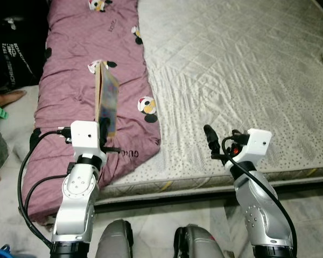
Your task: Clean up the room
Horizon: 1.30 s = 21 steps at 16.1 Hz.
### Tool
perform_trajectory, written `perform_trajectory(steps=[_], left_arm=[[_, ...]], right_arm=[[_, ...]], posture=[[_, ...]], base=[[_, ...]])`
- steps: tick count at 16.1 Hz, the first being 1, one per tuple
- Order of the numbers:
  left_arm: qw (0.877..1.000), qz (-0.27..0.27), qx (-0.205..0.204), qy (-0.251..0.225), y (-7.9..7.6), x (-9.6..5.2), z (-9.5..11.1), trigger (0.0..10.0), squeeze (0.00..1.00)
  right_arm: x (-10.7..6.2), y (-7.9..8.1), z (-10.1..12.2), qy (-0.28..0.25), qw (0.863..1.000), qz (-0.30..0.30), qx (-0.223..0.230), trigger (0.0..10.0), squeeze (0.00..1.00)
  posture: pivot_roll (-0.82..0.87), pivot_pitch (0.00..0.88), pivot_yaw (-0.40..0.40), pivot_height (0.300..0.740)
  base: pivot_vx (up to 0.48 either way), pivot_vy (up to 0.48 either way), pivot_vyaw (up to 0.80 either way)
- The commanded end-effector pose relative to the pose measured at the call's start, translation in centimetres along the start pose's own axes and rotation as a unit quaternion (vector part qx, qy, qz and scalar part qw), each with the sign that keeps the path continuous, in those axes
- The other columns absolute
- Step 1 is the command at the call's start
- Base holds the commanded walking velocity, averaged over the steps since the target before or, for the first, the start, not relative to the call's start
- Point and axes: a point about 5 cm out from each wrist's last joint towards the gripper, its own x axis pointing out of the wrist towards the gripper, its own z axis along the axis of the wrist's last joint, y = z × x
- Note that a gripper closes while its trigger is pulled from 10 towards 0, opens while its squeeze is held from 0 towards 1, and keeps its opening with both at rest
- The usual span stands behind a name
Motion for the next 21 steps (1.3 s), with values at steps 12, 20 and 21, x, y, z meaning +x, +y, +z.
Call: perform_trajectory(steps=[12, 20, 21], left_arm=[[0.997, 0.026, 0.058, 0.04, 1.6, -2.0, -3.6, 10.0, 0.0], [0.998, 0.019, 0.048, 0.021, 1.1, -1.4, -3.3, 10.0, 0.0], [0.999, 0.021, 0.044, 0.021, 1.1, -1.4, -3.3, 10.0, 0.0]], right_arm=[[-2.0, -2.7, -1.3, -0.055, 0.993, -0.083, -0.061, 10.0, 0.0], [-1.3, -2.0, -1.2, -0.058, 0.993, -0.051, -0.091, 10.0, 0.0], [-1.3, -2.1, -1.2, -0.057, 0.993, -0.05, -0.092, 10.0, 0.0]], posture=[[-0.02, 0.053, 0.014, 0.74], [-0.02, 0.069, 0.001, 0.74], [-0.02, 0.072, 0.0, 0.74]], base=[[0.0, 0.0, 0.0], [0.0, -0.118, 0.0], [0.0, -0.405, 0.0]])
